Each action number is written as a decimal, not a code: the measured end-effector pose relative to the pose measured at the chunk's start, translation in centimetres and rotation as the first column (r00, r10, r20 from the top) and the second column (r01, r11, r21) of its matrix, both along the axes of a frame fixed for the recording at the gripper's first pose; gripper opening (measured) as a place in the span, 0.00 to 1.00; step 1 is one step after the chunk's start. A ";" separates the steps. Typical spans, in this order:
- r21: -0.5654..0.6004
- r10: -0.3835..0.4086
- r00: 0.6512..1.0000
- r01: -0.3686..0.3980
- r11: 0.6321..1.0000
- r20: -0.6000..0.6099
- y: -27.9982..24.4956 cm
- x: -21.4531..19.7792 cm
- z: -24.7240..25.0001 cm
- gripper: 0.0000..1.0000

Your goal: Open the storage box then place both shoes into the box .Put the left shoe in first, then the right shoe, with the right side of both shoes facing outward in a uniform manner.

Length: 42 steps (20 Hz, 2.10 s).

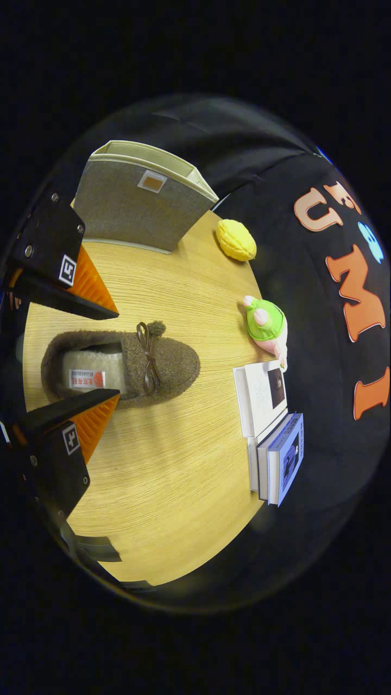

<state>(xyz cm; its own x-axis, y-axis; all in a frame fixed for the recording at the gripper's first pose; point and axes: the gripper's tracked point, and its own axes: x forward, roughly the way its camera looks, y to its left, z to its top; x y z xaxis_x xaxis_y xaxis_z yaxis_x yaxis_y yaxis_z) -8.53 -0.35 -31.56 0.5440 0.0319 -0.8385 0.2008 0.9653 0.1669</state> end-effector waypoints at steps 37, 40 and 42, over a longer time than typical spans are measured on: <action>0.070 -0.236 0.972 0.237 0.969 -0.016 -3.1 3.2 -1.4 0.05; 0.106 -0.197 0.980 0.193 0.976 0.035 -0.3 4.6 1.5 0.05; 0.139 -0.174 0.982 0.164 0.977 0.068 2.0 5.5 3.5 0.05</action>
<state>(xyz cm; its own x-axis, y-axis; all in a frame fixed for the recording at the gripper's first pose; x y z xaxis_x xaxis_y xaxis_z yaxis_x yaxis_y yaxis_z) -2.99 1.67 -28.08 0.6157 0.0416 -0.7869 0.3401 0.8868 0.3130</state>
